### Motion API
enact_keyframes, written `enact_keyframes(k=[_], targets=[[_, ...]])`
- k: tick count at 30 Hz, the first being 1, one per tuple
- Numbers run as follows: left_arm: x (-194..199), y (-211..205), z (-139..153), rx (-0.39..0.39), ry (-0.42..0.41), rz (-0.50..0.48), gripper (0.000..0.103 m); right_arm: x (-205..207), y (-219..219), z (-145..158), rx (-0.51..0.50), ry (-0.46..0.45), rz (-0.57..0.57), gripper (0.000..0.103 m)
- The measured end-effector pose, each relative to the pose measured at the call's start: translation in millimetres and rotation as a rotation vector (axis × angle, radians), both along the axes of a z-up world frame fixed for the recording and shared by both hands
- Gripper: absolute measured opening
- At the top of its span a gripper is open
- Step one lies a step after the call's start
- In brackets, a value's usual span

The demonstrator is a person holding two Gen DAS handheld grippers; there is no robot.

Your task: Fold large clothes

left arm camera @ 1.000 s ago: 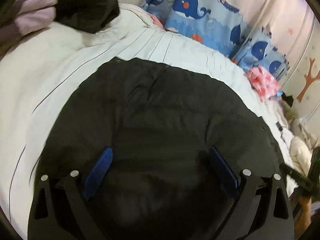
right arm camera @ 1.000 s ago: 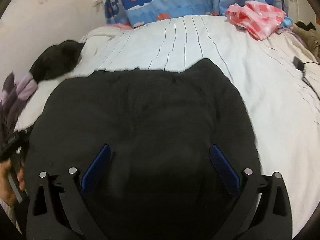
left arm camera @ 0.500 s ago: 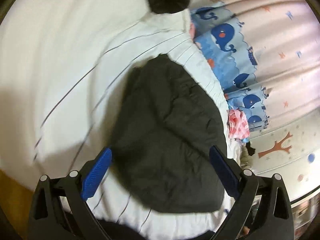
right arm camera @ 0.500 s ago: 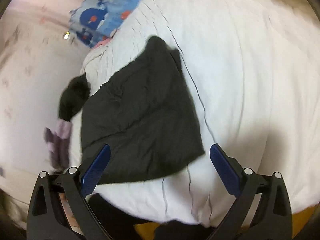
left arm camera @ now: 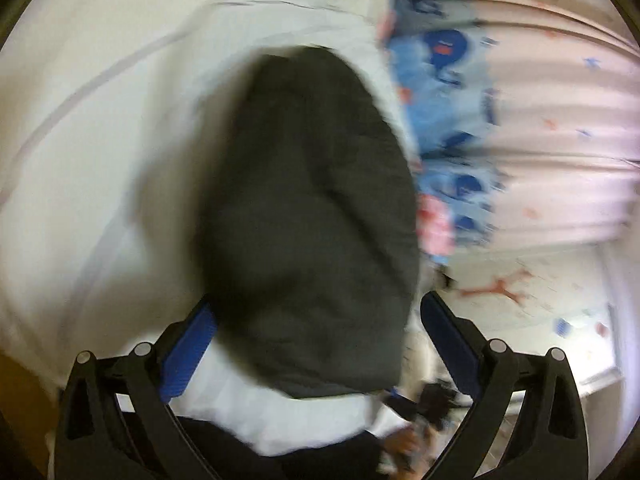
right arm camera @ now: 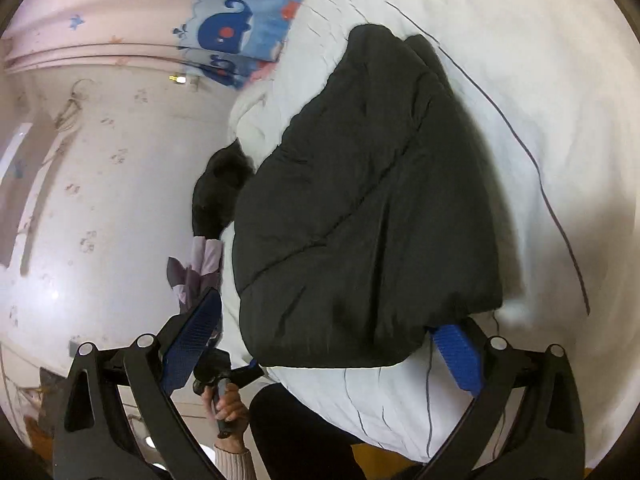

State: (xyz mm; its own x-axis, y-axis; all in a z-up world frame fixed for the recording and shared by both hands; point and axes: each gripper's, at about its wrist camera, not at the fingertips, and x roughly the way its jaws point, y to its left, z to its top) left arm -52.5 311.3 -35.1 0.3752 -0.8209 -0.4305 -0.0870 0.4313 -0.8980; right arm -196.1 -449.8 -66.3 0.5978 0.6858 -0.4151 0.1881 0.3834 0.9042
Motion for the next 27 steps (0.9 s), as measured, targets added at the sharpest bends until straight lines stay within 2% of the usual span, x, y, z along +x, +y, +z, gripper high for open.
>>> enact_keyframes(k=[3,6,8,10,12,14,15,16,17,18,20,23,24,25,27], targets=[[-2,-5,3,0.038,-0.008,-0.016,0.095,-2,-4,-19,-0.072,0.113,0.015,0.096],[2,-9,-13,0.107,0.062,-0.026,0.095,-2,-14,-27,-0.025,0.109,-0.006,0.096],[12,-12,-27,0.070,0.133,-0.025,0.095,10,-14,-25,-0.041,0.112,0.003,0.096],[20,-18,-18,0.069,0.098,-0.027,0.095,20,-9,-17,-0.010,0.082,0.029,0.097],[21,-30,4,0.011,-0.011,-0.061,0.095,17,-5,0,0.039,-0.022,0.033,0.097],[22,-42,17,0.073,-0.067,-0.089,0.095,18,-1,5,-0.018,-0.026,0.050,0.097],[25,-46,16,0.107,-0.060,-0.102,0.095,19,-2,-2,-0.077,0.029,0.063,0.097],[30,-48,3,0.138,-0.008,-0.109,0.095,20,-5,-14,-0.114,0.095,0.062,0.097],[34,-49,-13,0.140,0.062,-0.107,0.095,18,-10,-26,-0.123,0.142,0.050,0.096],[38,-48,-28,0.107,0.127,-0.099,0.095,17,-12,-31,-0.106,0.145,0.042,0.096],[44,-42,-27,0.068,0.123,-0.059,0.095,15,-20,-32,-0.073,0.126,0.012,0.096],[50,-51,-20,0.070,0.071,-0.044,0.095,17,-25,-25,0.031,0.008,-0.005,0.097],[52,-54,-19,0.081,0.059,-0.044,0.095,18,-28,-25,0.034,0.000,-0.023,0.097],[55,-60,-21,0.110,0.057,-0.050,0.095,19,-29,-27,0.015,0.012,-0.032,0.097],[62,-66,-24,0.142,0.070,-0.053,0.095,25,-32,-39,-0.054,0.086,-0.046,0.090]])
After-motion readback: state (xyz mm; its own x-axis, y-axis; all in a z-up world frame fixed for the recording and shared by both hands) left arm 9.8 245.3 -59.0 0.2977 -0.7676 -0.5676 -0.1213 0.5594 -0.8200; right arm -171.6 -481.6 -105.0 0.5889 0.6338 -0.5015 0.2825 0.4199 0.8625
